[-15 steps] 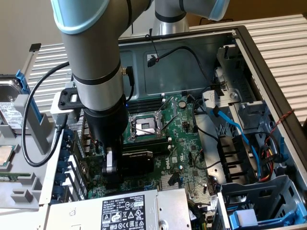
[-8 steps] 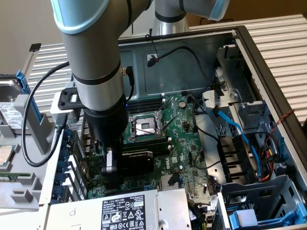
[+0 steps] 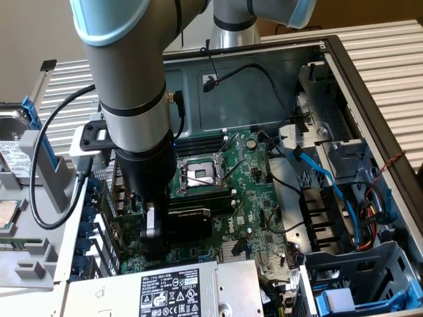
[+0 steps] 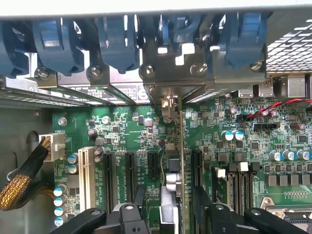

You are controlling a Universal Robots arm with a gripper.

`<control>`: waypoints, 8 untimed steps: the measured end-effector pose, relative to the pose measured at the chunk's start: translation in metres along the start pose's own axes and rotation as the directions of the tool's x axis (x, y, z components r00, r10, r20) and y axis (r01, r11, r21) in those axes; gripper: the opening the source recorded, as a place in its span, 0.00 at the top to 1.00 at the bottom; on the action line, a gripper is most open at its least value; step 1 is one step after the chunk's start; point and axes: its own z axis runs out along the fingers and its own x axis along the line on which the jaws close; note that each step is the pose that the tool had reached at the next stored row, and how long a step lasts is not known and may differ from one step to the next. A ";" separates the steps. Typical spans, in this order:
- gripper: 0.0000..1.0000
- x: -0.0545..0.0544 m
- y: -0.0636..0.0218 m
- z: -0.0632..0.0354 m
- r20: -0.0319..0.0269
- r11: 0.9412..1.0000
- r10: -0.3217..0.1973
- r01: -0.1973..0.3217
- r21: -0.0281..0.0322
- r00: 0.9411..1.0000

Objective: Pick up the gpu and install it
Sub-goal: 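Insert the gpu into the slot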

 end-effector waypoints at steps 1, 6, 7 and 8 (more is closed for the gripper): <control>0.49 0.000 0.0000 -0.0005 0.000 1.000 0.000 0.000 0.000 1.000; 0.49 0.000 0.0000 -0.0066 0.000 1.000 0.000 0.000 0.000 1.000; 0.49 0.000 0.0000 -0.0077 0.000 1.000 0.000 0.000 0.000 1.000; 0.49 0.000 0.0000 -0.0078 0.000 1.000 0.000 0.000 0.000 1.000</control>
